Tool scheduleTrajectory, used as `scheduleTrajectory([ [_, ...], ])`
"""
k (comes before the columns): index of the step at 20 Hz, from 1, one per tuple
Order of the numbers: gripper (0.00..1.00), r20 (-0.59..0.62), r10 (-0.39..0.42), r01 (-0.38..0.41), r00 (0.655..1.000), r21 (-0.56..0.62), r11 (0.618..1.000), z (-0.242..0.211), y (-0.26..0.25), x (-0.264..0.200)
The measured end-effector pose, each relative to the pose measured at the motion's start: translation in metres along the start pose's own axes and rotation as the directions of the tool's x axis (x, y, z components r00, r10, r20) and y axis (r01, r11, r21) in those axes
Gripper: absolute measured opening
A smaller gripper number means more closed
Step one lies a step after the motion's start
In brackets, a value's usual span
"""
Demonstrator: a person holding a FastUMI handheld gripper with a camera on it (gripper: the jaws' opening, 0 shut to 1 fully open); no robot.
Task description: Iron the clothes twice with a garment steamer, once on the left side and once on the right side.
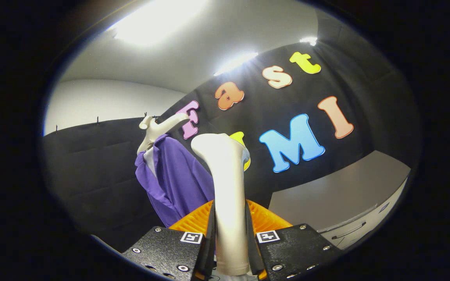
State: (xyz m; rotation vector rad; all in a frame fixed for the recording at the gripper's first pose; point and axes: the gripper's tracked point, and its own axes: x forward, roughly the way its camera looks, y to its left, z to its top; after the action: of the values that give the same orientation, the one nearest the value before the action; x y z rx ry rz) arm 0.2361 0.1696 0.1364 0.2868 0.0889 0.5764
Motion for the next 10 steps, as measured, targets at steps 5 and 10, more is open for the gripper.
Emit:
scheduleTrajectory([
  [5, 0.36, 0.115, -0.059, 0.076, 0.992, -0.150, 0.986, 0.006, 0.051, -0.015],
  [10, 0.36, 0.209, -0.117, 0.170, 0.971, -0.257, 0.951, 0.011, 0.093, -0.013],
])
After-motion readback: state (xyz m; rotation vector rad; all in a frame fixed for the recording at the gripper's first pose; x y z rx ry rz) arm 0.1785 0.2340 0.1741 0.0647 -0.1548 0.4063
